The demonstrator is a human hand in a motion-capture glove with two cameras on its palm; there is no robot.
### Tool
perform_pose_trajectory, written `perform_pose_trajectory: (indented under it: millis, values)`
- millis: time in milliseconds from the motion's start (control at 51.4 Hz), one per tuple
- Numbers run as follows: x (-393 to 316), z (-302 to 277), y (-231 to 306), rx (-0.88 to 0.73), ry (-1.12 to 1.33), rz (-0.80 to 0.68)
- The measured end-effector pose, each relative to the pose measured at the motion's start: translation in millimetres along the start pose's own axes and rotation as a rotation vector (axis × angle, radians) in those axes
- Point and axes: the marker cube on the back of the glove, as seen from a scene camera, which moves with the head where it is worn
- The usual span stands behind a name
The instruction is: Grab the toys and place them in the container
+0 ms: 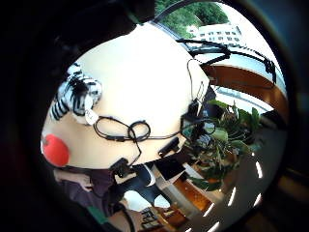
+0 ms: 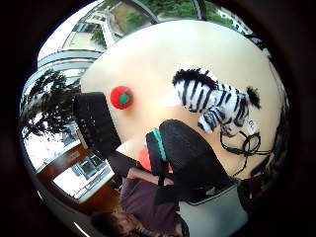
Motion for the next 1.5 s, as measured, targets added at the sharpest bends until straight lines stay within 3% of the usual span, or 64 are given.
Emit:
perform_pose_trajectory:
  millis: [195, 370, 643, 837, 1032, 1188, 1382, 1499]
  values:
    - [-11, 85, -25, -0.219, 0.086, -0.067]
    - [-18, 106, -35, -0.022, 0.081, -0.008]
    - [-25, 106, -28, 0.118, -0.033, -0.048]
    - [-51, 35, 0, 0.214, -0.024, -0.051]
    - [-90, -107, 55, 0.407, 0.051, -0.038]
    - [-180, -183, 107, 0.529, 0.128, -0.192]
    - [-319, -205, 128, 0.557, 0.176, -0.349]
    - [-406, -182, 126, 0.487, 0.158, -0.581]
